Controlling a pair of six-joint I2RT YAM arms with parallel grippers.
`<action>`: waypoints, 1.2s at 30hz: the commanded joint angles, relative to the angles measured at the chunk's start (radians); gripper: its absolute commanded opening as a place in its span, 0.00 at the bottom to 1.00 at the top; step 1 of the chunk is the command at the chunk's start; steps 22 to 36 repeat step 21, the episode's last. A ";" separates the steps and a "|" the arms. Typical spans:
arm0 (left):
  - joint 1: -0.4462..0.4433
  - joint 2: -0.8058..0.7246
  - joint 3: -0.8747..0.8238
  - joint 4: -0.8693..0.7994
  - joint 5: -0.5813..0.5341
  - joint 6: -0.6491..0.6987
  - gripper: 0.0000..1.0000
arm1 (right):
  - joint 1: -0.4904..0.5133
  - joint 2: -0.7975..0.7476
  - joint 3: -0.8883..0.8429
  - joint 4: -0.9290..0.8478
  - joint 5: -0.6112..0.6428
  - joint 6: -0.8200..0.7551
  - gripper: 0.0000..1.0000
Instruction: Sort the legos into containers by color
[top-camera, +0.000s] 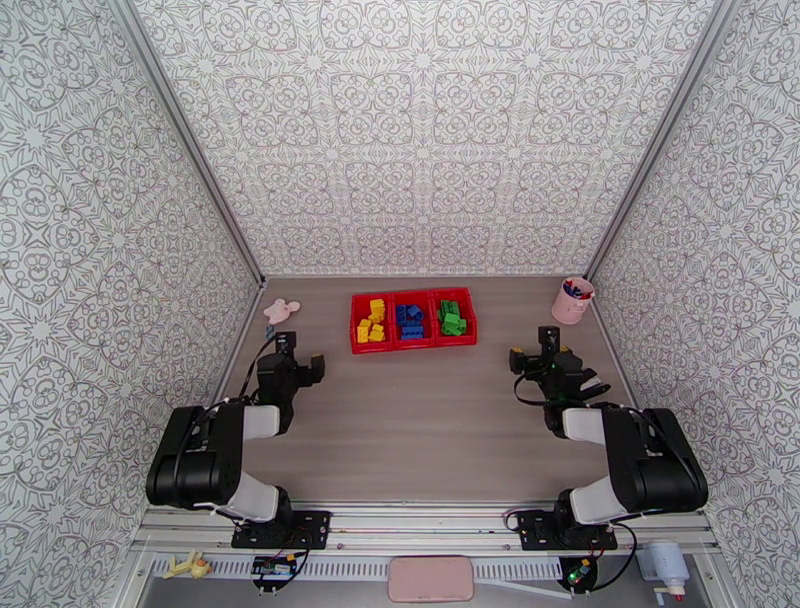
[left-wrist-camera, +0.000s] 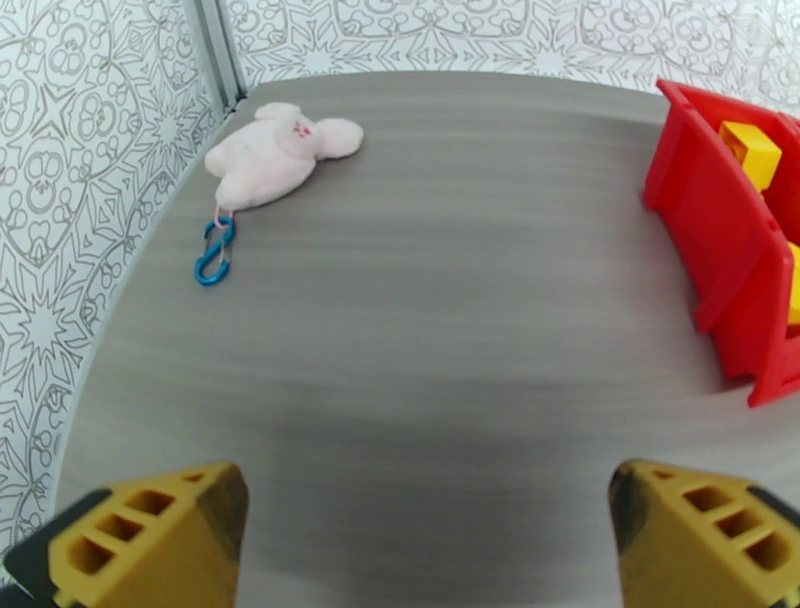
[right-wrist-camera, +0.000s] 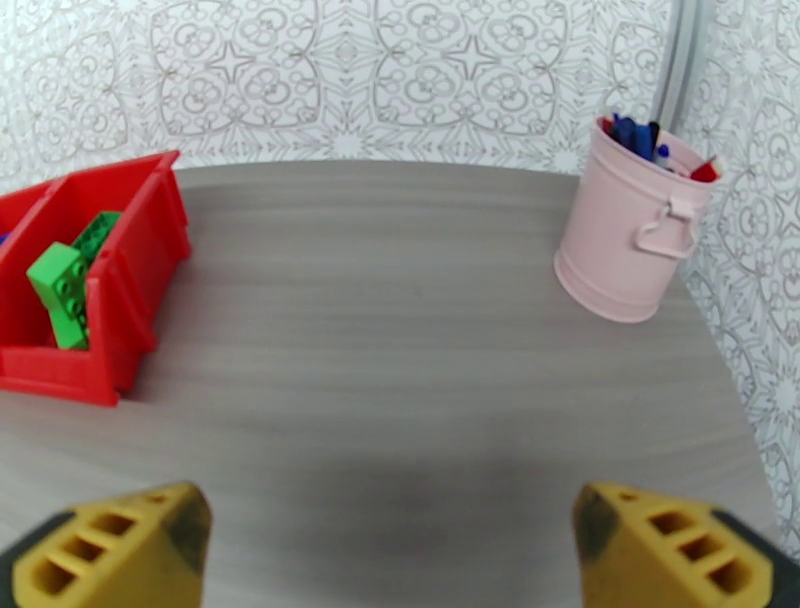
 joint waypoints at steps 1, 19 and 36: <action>-0.009 0.001 -0.003 0.097 -0.025 -0.012 1.00 | -0.004 0.005 0.009 0.015 0.005 0.009 1.00; -0.006 0.003 0.001 0.093 -0.007 -0.011 1.00 | -0.004 0.005 0.010 0.012 0.007 0.009 1.00; -0.012 0.001 -0.004 0.099 -0.018 -0.007 1.00 | -0.004 0.002 0.009 0.012 0.008 0.009 1.00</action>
